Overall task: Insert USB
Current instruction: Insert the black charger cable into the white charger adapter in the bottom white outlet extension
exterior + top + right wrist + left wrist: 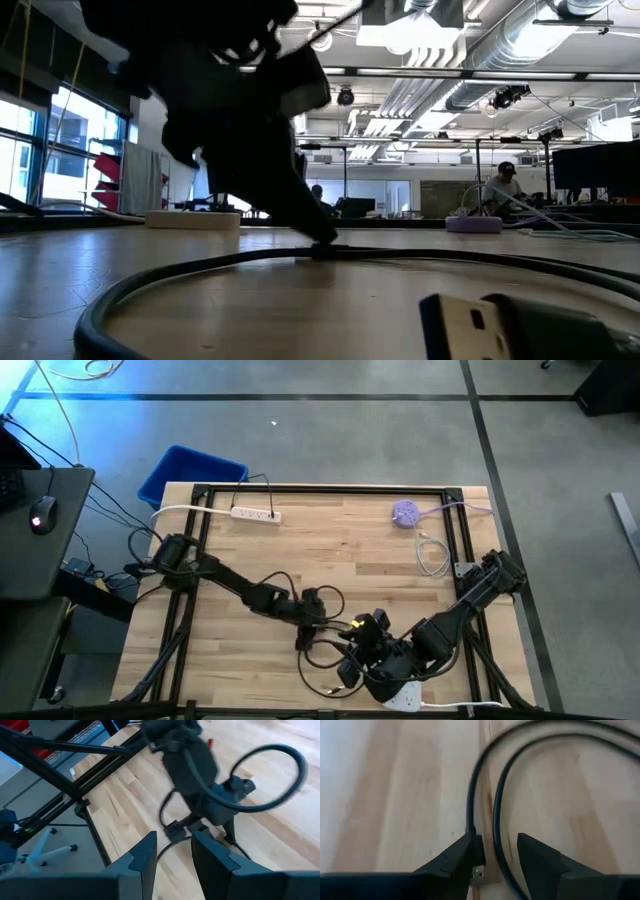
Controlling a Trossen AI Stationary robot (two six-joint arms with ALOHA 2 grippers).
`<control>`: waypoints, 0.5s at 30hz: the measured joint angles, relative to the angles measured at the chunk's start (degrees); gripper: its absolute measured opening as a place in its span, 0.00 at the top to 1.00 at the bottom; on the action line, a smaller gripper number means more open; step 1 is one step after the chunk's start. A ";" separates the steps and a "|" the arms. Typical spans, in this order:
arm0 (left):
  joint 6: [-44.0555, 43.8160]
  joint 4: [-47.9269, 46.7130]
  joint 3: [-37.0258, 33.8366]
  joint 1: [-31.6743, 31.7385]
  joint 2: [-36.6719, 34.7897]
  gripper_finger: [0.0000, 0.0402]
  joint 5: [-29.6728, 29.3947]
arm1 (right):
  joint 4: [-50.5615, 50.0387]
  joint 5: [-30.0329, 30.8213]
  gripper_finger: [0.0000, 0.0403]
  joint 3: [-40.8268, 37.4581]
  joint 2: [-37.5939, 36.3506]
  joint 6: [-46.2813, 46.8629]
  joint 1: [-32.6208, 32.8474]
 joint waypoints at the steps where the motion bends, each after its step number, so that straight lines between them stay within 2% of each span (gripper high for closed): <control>1: 0.01 0.00 0.20 0.26 0.58 0.70 0.43 | 0.02 0.07 0.74 0.00 0.00 0.13 0.15; 4: -0.35 0.56 0.28 0.71 2.16 0.77 0.33 | 0.01 0.21 0.74 0.00 -0.02 0.25 0.40; 9: -1.55 -0.09 0.27 0.91 2.78 0.98 0.18 | -0.01 0.31 0.74 0.00 -0.02 0.26 0.49; 15: -1.03 -1.75 -0.01 0.55 0.67 0.99 1.11 | -0.26 0.29 0.74 0.02 -0.02 -0.43 0.50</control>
